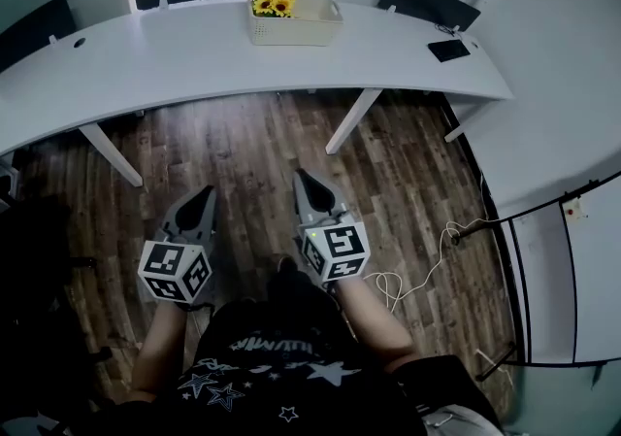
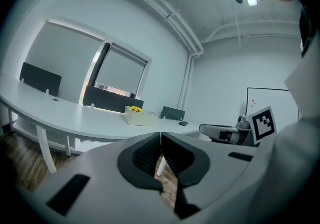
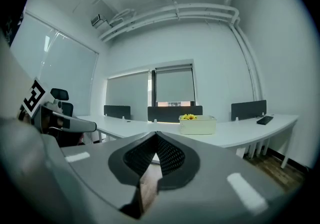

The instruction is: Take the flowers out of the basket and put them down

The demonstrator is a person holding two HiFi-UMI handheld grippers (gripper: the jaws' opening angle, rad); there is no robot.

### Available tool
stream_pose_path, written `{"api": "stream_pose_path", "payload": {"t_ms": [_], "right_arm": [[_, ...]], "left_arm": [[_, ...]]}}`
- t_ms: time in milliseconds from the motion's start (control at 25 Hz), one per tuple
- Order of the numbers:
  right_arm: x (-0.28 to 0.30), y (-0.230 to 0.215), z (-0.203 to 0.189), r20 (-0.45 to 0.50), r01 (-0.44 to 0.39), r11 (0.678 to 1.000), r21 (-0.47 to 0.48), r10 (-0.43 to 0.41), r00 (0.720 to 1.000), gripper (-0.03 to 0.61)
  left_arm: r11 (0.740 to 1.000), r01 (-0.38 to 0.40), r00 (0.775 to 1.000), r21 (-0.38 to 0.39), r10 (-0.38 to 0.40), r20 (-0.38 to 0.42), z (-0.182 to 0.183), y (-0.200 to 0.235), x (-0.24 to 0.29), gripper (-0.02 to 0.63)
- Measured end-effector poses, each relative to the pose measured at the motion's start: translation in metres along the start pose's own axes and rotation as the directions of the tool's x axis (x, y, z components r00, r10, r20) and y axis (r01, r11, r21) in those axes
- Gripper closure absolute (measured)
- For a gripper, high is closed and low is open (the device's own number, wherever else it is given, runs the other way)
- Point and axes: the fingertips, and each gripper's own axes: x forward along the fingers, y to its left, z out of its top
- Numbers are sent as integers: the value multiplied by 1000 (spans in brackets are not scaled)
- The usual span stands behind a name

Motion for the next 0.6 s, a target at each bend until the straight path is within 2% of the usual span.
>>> {"api": "stream_pose_path", "payload": {"t_ms": [280, 600], "right_arm": [[7, -9, -8, -32, 25, 1000, 6, -25, 999, 575], [33, -49, -12, -36, 36, 999, 25, -35, 999, 575]], "left_arm": [[1000, -7, 1000, -26, 7, -12, -2, 12, 8, 601], [1000, -5, 1000, -7, 5, -5, 9, 12, 51, 601]]}}
